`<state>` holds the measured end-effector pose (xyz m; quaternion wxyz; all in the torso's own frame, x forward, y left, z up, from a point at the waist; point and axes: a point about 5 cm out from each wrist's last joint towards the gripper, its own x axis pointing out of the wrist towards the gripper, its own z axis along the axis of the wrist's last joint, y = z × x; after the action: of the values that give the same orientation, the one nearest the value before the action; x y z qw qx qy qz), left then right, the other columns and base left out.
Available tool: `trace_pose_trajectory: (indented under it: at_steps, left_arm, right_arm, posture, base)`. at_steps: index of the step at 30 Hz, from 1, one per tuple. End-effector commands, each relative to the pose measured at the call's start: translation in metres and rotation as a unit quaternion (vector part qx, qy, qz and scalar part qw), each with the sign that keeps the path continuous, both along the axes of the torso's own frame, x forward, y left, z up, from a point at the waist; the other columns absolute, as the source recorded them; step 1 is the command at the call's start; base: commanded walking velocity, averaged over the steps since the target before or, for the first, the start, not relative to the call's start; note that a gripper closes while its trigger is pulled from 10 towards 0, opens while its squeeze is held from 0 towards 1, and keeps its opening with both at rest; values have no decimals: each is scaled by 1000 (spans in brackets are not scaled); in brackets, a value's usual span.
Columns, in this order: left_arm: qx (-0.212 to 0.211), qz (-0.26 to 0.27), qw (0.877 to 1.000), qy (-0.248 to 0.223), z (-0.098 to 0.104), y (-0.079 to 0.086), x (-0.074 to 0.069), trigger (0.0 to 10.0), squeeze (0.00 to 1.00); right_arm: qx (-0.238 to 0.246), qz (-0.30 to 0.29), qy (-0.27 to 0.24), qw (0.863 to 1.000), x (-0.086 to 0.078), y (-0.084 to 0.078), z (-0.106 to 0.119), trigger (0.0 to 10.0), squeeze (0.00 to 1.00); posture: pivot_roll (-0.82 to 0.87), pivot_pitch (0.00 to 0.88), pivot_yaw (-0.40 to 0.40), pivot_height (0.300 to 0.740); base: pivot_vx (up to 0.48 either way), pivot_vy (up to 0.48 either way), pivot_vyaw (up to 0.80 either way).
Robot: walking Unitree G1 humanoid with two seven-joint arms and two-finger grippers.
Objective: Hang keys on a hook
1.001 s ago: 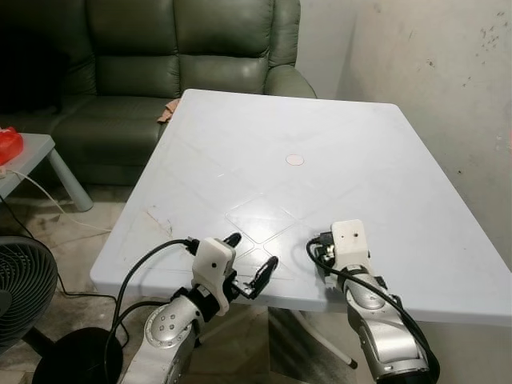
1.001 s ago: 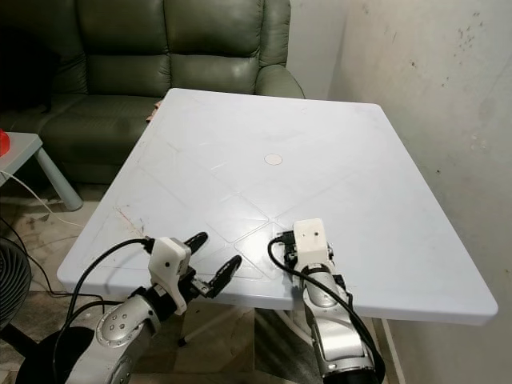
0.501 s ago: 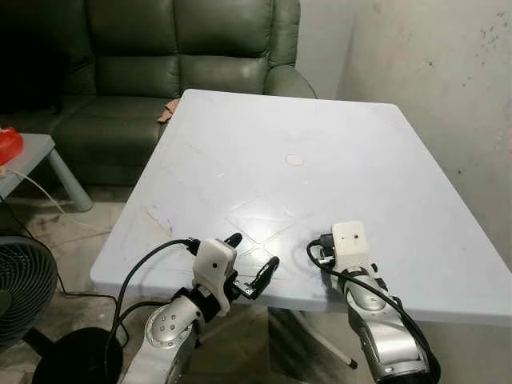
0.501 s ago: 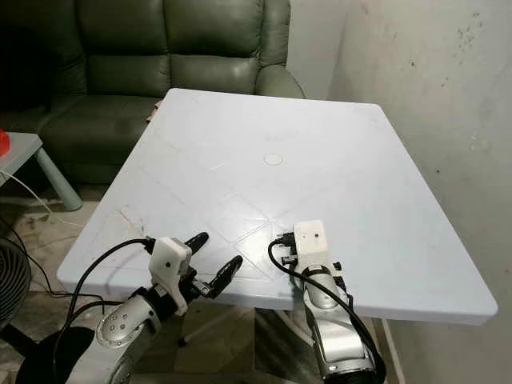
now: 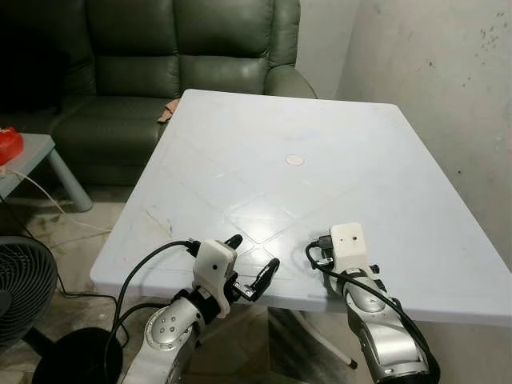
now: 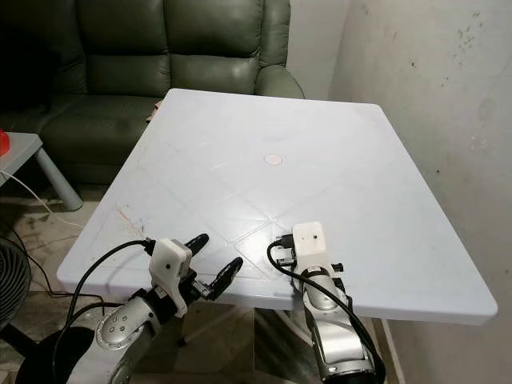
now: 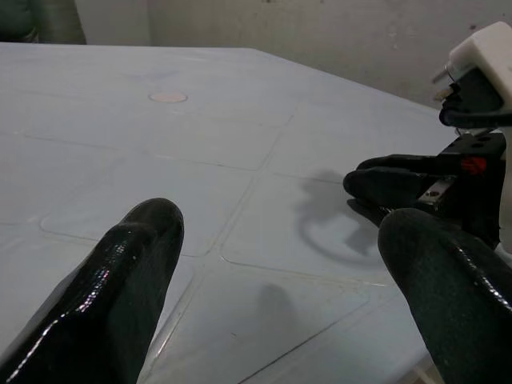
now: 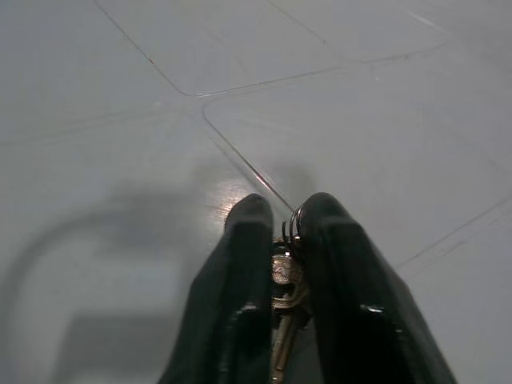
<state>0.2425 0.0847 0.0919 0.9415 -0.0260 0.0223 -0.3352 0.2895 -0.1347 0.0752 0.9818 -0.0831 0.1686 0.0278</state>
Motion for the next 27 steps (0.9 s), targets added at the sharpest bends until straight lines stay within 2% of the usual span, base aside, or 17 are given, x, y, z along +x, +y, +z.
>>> trace_pose_trajectory:
  at_steps: [1, 6, 7, 8, 9, 19, 20, 22, 23, 27]
  left_arm:
    - [7, -2, 1000, -6, 3, -1, -1, 10000, 0]
    - [6, -2, 1000, -5, 3, -2, 0, 10000, 0]
    - [6, -3, 1000, -5, 3, -2, -1, 10000, 0]
    - [5, -3, 1000, -6, 3, -2, -1, 10000, 0]
    - [5, -3, 1000, -6, 3, -2, 0, 10000, 0]
    - [4, -3, 1000, -6, 3, -4, -1, 10000, 0]
    - [3, -4, 1000, -6, 3, -4, -1, 10000, 0]
    - [3, -4, 1000, -6, 3, -4, -1, 10000, 0]
    - [3, -4, 1000, -6, 3, -4, -1, 10000, 0]
    - [3, -4, 1000, -6, 3, -4, -1, 10000, 0]
  right_arm:
    - [9, -4, 6, 1000, 1, -1, -1, 10000, 1000]
    - [-6, -11, -1, 1000, 2, -2, 2, 10000, 1000]
    - [-5, -7, 2, 1000, 2, -2, 2, 10000, 216]
    - [-3, -3, 3, 1000, 2, -1, 1, 10000, 216]
    - [-3, -2, 6, 1000, 2, -1, 1, 10000, 0]
    - [-4, -24, 34, 999, 1, -2, -4, 10000, 0]
    - [-5, -25, 35, 999, 1, -3, -5, 9216, 0]
    - [-5, -26, 35, 999, 1, -3, -5, 9216, 0]
    - [-5, -29, 35, 999, 1, -4, -5, 4039, 0]
    - [-4, -31, 35, 999, 1, -4, -5, 4039, 0]
  posture:
    - [33, 0, -41, 732]
    - [31, 0, -43, 732]
    - [31, 0, -43, 732]
    - [31, 0, -43, 732]
    - [31, 0, -43, 732]
    - [30, 0, -45, 732]
    - [30, 0, -45, 732]
    - [30, 0, -45, 732]
    - [30, 0, -45, 732]
    - [30, 0, -45, 732]
  base:
    - [0, 0, 0]
    - [0, 0, 0]
    - [0, 0, 0]
    - [0, 0, 0]
    - [0, 0, 0]
    - [0, 0, 0]
    - [0, 0, 0]
    - [0, 0, 0]
    - [0, 0, 0]
    - [0, 0, 0]
